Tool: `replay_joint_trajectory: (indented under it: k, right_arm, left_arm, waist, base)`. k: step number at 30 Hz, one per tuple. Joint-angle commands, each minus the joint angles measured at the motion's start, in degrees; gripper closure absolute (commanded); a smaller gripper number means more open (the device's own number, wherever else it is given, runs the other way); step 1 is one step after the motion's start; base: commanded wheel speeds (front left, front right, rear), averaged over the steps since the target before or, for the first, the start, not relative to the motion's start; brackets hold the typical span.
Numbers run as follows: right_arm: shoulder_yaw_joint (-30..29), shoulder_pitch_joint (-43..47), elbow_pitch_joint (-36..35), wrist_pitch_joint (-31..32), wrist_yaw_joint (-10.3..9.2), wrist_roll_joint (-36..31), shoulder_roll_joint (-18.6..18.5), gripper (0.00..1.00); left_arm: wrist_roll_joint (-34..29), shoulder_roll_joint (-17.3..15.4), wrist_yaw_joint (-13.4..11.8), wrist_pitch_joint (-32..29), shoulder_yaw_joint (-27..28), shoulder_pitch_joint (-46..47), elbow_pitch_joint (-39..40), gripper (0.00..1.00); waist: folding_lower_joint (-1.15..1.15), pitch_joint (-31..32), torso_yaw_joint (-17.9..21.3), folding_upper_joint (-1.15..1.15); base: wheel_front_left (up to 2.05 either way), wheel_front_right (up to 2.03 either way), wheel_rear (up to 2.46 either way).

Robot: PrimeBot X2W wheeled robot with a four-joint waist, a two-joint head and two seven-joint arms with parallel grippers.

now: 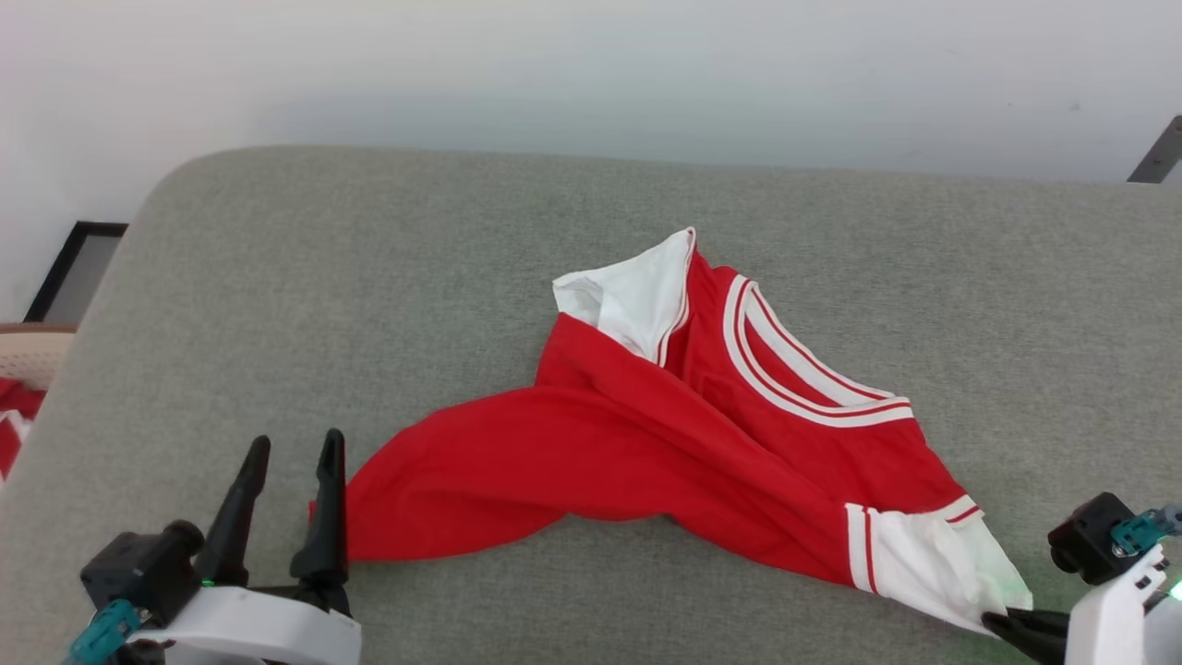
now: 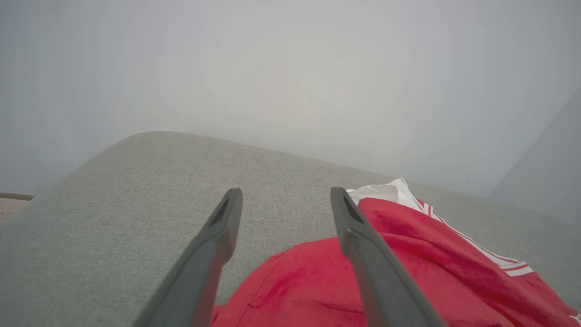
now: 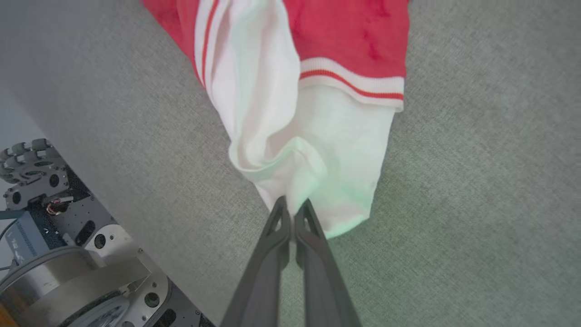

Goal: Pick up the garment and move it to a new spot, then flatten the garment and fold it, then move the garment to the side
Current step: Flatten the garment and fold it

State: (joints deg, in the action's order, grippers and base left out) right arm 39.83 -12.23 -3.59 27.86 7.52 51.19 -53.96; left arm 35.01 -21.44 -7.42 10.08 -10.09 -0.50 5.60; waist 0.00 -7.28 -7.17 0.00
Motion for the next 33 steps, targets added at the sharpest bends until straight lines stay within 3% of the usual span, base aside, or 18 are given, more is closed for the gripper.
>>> replay_joint_trajectory:
  k: [1, 11, 19, 25, 33]
  right_arm:
    - [0.17, -0.65, 0.48, -0.7, -0.05, -0.56, 0.85, 0.0]
    - [-5.79, -0.03, -0.33, 0.27, -0.05, -0.18, 3.52, 0.0]
    - [-18.4, 5.27, -5.62, -1.98, -0.05, -1.29, 7.76, 0.0]
    - [-28.14, 9.09, -8.51, -4.67, -0.05, -9.9, 16.94, 0.0]
    - [-33.52, 6.76, -11.92, -9.77, -0.04, -21.71, 30.9, 0.0]
  left_arm:
    - [0.13, -0.25, -0.23, -0.04, 0.11, -0.5, 0.02, 0.0]
    - [0.32, -2.68, -1.01, -2.63, 0.68, -2.41, 2.42, 0.0]
    - [3.83, -6.94, 2.03, -11.88, -0.33, 1.71, 7.08, 0.0]
    - [8.12, -10.57, 5.34, -22.81, -2.11, 10.74, 7.45, 0.0]
    - [13.31, -12.77, 8.54, -36.64, -4.86, 25.79, 0.32, 0.0]
  waist:
    - [0.0, 0.19, 0.37, 0.0]
    - [0.0, 2.65, 3.78, 0.0]
    - [0.0, 4.37, 6.74, 0.0]
    - [0.0, 4.58, 10.33, 0.0]
    - [0.0, 1.57, 17.02, 0.0]
  base:
    - [0.0, 0.0, 0.0]
    - [0.0, 0.0, 0.0]
    - [0.0, 0.0, 0.0]
    - [0.0, 0.0, 0.0]
    - [0.0, 0.0, 0.0]
